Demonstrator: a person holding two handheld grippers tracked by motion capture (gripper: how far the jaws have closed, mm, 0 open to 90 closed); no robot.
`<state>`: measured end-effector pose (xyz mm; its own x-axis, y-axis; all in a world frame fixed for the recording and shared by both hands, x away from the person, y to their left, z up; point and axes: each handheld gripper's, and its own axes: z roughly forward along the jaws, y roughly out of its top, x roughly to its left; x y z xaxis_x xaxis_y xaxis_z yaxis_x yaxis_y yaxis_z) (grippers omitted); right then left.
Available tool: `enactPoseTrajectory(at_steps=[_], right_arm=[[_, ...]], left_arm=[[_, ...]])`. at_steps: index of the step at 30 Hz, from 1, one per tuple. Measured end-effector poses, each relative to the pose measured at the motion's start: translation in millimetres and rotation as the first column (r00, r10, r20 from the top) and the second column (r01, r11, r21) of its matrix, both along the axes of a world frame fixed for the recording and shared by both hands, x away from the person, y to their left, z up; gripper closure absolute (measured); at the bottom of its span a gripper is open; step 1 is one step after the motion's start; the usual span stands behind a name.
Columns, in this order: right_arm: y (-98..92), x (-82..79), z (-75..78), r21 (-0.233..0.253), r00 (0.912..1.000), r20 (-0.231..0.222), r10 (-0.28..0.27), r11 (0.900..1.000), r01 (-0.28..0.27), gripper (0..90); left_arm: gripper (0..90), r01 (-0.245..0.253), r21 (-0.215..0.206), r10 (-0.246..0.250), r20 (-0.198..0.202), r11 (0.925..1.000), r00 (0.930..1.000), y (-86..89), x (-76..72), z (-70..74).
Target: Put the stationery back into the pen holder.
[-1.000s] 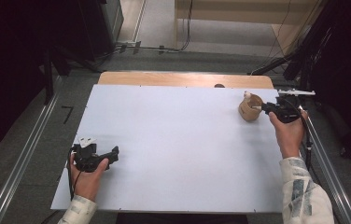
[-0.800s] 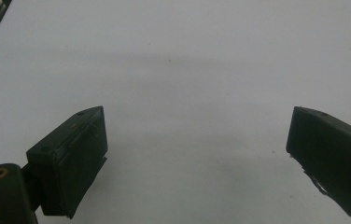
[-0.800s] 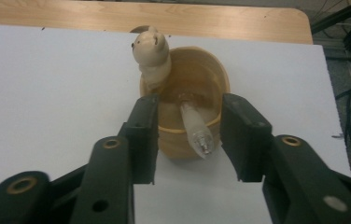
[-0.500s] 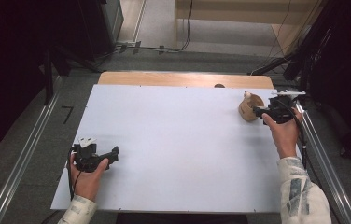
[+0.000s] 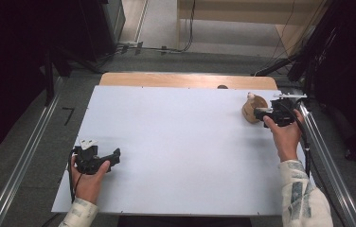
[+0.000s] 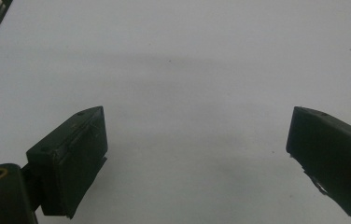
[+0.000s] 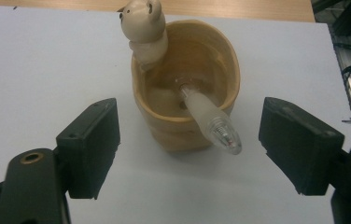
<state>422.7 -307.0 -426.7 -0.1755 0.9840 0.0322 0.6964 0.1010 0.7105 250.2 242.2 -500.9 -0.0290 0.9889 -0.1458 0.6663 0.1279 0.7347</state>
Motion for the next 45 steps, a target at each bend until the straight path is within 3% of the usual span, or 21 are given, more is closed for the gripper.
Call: enactPoseTrajectory(at_steps=[20,31,36,45], right_arm=[[-8.8,-11.9,-1.2,0.068,1.0000,0.000,-0.003,0.998,0.003,18.5],[-6.0,-26.1,4.5,0.068,0.9997,0.019,0.017,0.997,-0.018,19.0],[-7.5,-32.0,0.7,0.074,0.9999,-0.003,0.016,0.997,-0.016,19.2],[-9.6,-43.2,-0.9,0.082,0.9997,0.002,0.022,0.996,-0.022,19.1]], left_arm=[[5.6,0.002,0.000,-0.002,0.001,1.0000,1.0000,-0.7,0.4,0.0],[5.6,0.001,-0.001,-0.001,0.000,1.0000,1.0000,-0.5,0.2,0.1],[5.6,0.002,-0.002,-0.002,0.001,1.0000,1.0000,-0.8,0.4,-0.2],[5.6,0.002,-0.001,-0.002,-0.003,1.0000,1.0000,-1.3,0.5,-0.6]])
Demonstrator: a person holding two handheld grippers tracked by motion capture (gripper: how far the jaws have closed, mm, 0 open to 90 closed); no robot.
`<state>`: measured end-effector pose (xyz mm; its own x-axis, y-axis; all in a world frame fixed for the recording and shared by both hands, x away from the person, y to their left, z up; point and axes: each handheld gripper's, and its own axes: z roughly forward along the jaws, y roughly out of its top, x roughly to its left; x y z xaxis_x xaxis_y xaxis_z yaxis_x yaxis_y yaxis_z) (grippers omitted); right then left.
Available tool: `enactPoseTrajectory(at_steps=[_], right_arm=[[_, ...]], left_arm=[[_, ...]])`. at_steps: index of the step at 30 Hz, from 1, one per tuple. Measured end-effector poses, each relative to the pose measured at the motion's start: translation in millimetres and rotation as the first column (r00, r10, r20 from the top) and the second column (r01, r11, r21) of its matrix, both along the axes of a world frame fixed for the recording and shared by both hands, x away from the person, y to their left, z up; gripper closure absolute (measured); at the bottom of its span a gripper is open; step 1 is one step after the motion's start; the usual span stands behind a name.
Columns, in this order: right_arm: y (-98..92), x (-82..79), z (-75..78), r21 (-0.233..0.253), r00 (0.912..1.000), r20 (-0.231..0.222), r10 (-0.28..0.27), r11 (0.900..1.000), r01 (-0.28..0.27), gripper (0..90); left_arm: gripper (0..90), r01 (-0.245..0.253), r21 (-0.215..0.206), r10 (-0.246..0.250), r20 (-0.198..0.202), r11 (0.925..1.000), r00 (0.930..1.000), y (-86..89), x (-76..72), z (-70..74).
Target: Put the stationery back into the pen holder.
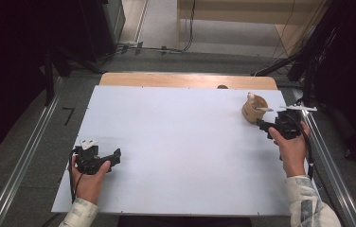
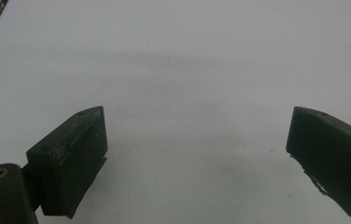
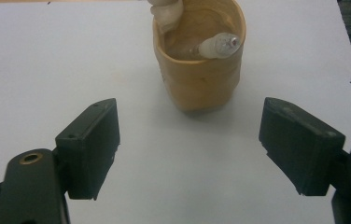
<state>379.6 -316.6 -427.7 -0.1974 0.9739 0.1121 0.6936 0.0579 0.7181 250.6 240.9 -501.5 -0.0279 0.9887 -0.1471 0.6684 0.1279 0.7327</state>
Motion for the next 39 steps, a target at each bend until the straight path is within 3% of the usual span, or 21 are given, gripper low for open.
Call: enactPoseTrajectory(at_steps=[18,39], right_arm=[[-7.2,-26.0,-11.3,-0.018,0.9998,-0.021,0.002,1.000,-0.002,18.8],[-16.7,-68.0,-25.4,-0.035,0.9992,-0.040,0.004,0.999,-0.005,18.6]], left_arm=[[5.6,-0.004,-0.006,0.004,0.009,1.0000,1.0000,0.2,-0.9,1.2],[5.6,0.003,-0.008,-0.003,0.012,1.0000,0.9999,0.5,-2.1,2.3]])
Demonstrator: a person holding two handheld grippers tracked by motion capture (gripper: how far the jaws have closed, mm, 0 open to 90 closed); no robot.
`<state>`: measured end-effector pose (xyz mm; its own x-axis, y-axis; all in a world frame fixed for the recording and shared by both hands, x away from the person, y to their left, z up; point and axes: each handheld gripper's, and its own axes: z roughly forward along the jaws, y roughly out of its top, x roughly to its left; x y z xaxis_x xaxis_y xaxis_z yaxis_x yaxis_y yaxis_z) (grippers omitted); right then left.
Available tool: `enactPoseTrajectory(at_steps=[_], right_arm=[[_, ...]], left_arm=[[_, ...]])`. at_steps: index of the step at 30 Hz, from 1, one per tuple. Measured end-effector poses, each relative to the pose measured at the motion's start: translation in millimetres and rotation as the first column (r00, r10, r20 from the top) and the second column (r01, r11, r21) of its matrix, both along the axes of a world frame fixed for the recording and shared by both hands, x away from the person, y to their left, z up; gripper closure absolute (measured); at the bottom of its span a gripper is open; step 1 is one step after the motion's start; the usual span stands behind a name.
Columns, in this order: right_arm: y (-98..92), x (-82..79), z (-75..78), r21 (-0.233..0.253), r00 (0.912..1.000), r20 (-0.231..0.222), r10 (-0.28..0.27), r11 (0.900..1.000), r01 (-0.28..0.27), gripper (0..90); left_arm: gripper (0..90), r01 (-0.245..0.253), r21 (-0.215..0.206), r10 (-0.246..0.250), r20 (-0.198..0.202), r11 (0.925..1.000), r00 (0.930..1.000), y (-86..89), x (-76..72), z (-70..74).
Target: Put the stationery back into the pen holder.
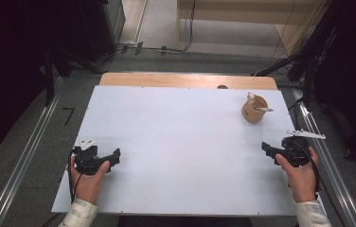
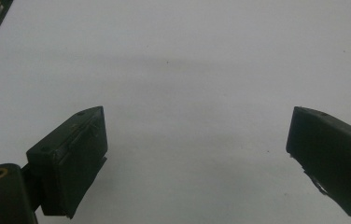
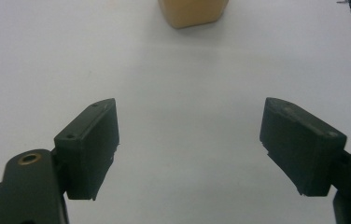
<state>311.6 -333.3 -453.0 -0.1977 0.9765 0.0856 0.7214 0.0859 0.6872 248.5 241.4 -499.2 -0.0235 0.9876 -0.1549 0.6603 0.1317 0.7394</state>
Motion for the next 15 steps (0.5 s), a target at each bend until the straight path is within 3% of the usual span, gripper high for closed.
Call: enactPoseTrajectory(at_steps=[15], right_arm=[[-3.9,-26.0,-6.8,-0.015,0.9999,-0.009,0.009,1.000,-0.009,18.5]], left_arm=[[5.6,0.003,0.001,-0.003,-0.007,1.0000,1.0000,-1.0,-0.1,-0.4]])
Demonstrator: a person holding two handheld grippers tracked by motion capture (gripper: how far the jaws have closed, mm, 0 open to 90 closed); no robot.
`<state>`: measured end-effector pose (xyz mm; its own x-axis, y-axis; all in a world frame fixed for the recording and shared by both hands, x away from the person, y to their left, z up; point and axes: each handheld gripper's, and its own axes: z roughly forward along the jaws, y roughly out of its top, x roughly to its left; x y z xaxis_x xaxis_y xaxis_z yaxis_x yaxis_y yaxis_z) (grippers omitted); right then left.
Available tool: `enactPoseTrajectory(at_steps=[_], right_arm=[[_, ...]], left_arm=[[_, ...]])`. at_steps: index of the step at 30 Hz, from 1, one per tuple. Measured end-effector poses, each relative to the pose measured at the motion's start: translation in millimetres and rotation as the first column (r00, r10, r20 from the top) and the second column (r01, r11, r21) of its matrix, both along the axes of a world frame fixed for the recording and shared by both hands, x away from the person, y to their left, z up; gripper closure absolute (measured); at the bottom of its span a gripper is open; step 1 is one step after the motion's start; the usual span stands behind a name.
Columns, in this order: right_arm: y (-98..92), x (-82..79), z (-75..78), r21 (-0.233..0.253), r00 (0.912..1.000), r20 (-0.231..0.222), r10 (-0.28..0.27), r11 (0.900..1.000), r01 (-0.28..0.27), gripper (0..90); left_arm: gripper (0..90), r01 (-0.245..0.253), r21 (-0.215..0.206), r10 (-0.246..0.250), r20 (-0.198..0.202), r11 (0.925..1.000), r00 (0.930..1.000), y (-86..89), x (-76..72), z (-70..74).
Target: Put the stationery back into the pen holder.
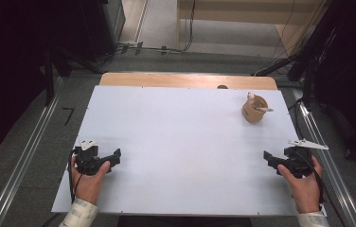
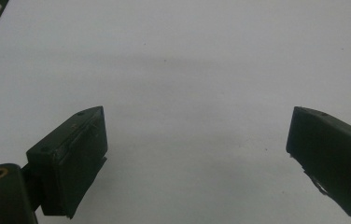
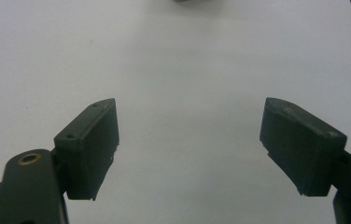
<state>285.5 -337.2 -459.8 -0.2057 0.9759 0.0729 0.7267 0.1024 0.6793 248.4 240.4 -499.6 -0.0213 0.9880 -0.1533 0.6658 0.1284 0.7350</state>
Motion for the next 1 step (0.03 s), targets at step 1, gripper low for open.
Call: enactPoseTrajectory(at_steps=[1], right_arm=[[-0.5,-1.6,-0.3,0.009,1.0000,-0.004,0.003,1.000,-0.003,18.6]], left_arm=[[5.6,0.000,0.000,0.000,0.000,1.0000,1.0000,0.0,0.0,0.0]])
